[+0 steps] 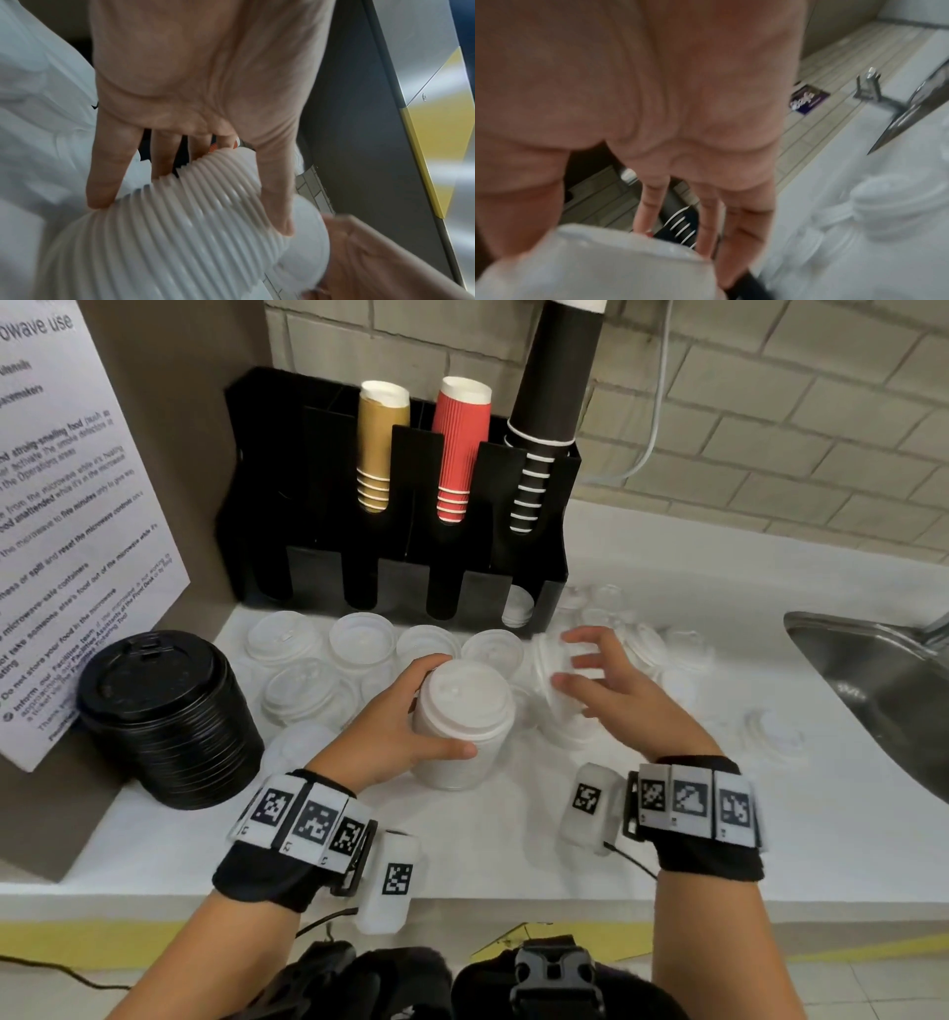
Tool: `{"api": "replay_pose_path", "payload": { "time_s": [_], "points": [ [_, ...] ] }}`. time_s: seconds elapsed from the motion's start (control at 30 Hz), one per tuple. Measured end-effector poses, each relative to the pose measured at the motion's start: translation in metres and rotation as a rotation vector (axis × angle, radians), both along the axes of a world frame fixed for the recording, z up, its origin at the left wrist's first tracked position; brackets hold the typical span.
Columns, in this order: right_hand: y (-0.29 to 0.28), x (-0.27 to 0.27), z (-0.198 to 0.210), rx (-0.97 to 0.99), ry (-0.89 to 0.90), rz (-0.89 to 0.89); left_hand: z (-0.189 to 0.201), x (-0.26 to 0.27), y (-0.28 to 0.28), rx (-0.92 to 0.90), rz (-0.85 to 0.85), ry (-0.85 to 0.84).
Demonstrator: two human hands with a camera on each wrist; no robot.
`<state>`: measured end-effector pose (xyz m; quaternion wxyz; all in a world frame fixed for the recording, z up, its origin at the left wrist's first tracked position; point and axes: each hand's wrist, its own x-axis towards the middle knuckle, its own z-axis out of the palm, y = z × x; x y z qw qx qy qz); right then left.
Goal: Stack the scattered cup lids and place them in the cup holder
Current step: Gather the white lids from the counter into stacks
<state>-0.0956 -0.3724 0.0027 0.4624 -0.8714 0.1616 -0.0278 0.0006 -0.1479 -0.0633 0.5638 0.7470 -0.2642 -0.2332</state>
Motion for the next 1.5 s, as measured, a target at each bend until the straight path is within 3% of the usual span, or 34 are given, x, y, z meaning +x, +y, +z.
{"api": "replay_pose_path", "payload": {
  "time_s": [0.2, 0.83, 0.9, 0.97, 1.03, 1.1, 1.17, 1.23, 1.3, 1.5],
  "points": [
    [0.040, 0.014, -0.007, -0.099, -0.244, 0.167, 0.001, -0.001, 0.000, -0.004, 0.036, 0.024],
    [0.054, 0.025, -0.018, -0.187, -0.213, 0.318, 0.002, 0.001, -0.001, 0.007, 0.046, 0.023],
    [0.045, 0.023, -0.020, -0.162, -0.244, 0.276, 0.003, 0.000, -0.001, 0.008, 0.042, 0.029],
    [0.020, 0.023, -0.021, -0.129, -0.301, 0.091, 0.002, 0.000, -0.001, -0.004, 0.036, 0.018],
    [-0.020, 0.025, -0.024, -0.140, -0.211, -0.196, 0.001, 0.000, 0.000, -0.011, 0.033, 0.009],
    [-0.061, 0.030, -0.026, -0.235, 0.083, -0.434, 0.001, 0.000, 0.000, -0.015, 0.031, 0.006],
    [-0.094, 0.034, -0.029, -0.392, 0.362, -0.552, 0.000, 0.000, 0.001, -0.020, 0.030, 0.008],
    [-0.114, 0.035, -0.036, -0.516, 0.518, -0.541, -0.001, 0.000, 0.001, -0.025, 0.026, 0.003],
    [-0.125, 0.033, -0.044, -0.522, 0.575, -0.485, -0.002, 0.000, 0.001, -0.027, 0.025, 0.000],
    [-0.129, 0.042, -0.031, -0.538, 0.560, -0.374, -0.004, 0.001, 0.002, -0.025, 0.032, -0.005]
  ]
}}
